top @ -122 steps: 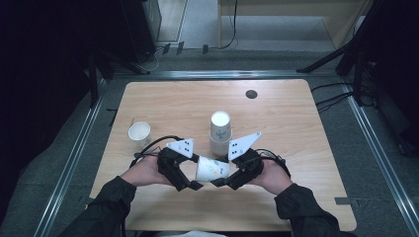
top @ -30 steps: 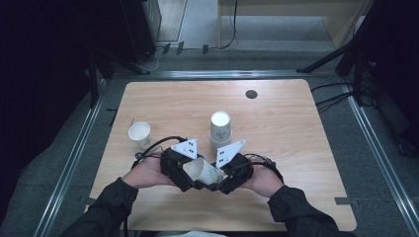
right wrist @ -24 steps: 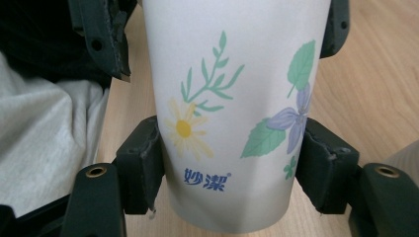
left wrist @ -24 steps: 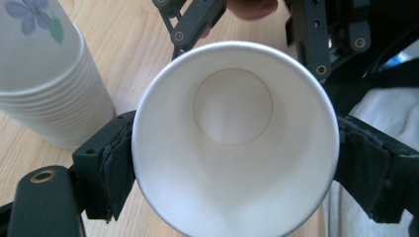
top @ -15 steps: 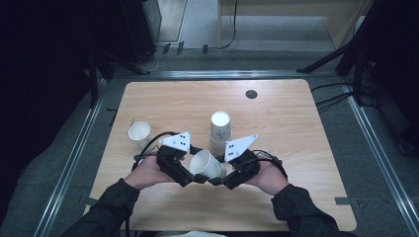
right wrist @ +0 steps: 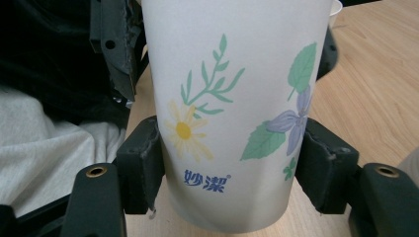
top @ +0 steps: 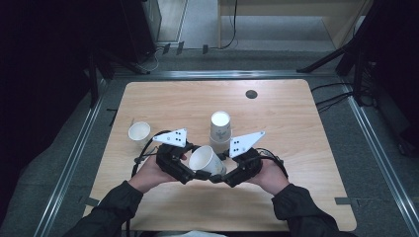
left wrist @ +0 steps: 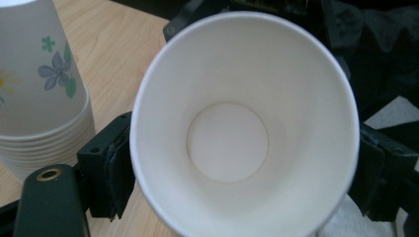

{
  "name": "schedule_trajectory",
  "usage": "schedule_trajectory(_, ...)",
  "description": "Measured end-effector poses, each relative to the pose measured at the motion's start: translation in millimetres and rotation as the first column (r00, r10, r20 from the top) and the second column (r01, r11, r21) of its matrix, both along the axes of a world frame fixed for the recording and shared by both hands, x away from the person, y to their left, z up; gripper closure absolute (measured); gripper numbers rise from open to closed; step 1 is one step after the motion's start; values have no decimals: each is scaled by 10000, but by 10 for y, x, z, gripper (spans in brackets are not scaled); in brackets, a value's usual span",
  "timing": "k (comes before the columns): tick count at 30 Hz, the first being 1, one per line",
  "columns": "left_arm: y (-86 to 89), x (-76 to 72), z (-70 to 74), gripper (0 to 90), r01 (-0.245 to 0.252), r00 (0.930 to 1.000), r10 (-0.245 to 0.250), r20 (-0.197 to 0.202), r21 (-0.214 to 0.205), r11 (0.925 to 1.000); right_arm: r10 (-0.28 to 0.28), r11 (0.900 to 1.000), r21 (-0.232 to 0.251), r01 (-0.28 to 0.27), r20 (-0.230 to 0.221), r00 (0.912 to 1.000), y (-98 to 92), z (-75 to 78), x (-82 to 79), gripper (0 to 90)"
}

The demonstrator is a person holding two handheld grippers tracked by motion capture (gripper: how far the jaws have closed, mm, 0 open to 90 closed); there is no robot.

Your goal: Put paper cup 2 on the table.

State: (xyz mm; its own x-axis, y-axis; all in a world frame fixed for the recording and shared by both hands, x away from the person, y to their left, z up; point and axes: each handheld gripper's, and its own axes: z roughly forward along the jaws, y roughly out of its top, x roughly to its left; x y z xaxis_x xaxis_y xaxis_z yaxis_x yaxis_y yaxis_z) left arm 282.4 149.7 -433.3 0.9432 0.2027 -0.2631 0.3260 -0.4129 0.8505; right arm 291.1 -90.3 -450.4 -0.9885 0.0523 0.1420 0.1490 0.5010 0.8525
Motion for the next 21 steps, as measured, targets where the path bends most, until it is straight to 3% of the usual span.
schedule_trajectory(6, -6, -22, -6, 202, -13, 10000, 14, 61, -232, 9997, 149, 9998, -99, -151, -144, 9998, 43, -23, -20, 344)
schedule_trajectory(15, -10, -35, 0, 241, -25, 9999, 27, 167, -116, 9999, 202, 9997, -139, -205, -200, 9996, 51, -37, -19, 342)
schedule_trajectory(21, 36, -17, 15, 244, -142, 9995, 143, 269, -42, 9999, -25, 9993, -377, 11, -369, 9993, 49, -69, -1, 268)
